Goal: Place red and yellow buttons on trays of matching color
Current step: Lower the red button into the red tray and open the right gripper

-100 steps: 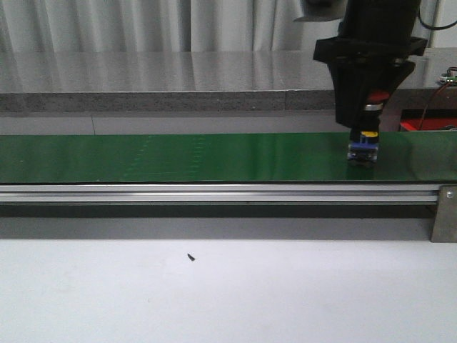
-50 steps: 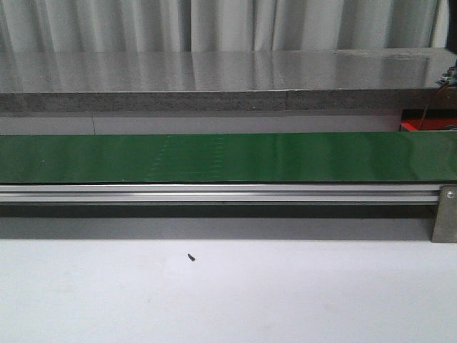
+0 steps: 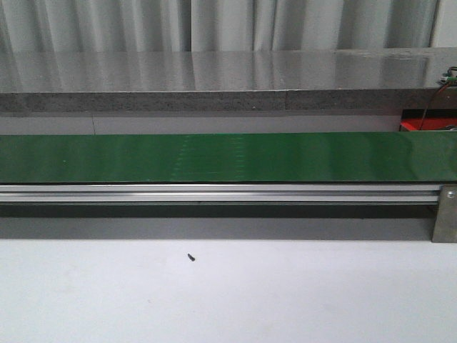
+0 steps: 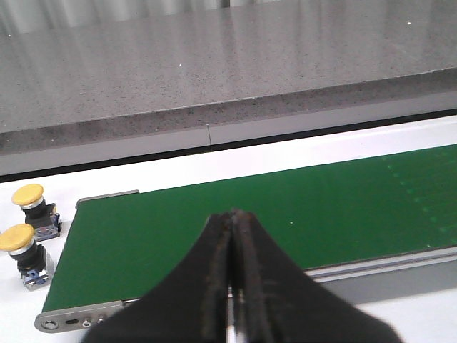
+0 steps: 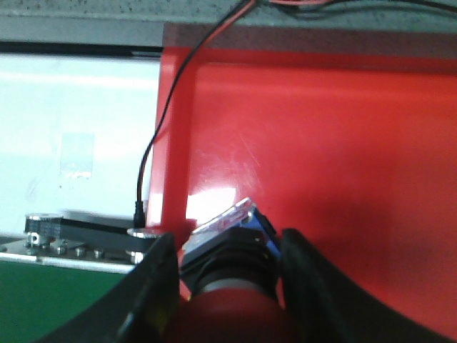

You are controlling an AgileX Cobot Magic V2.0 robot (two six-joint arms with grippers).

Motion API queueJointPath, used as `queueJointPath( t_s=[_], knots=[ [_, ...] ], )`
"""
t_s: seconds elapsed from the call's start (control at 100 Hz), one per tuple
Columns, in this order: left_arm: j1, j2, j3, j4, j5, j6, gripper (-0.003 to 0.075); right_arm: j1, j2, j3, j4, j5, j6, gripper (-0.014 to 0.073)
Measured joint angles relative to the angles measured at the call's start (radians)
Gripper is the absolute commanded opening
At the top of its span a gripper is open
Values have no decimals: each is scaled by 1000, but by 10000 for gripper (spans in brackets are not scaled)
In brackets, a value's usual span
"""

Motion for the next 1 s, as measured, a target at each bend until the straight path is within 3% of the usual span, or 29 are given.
queueJointPath(
  t_s=[0.48, 1.0],
  knots=[
    [0, 0, 0, -2, 0, 0, -12, 27, 208, -66, 14, 0, 0, 174],
    [0, 0, 0, -2, -2, 0, -12, 27, 259, -69, 21, -65, 0, 174]
  ],
)
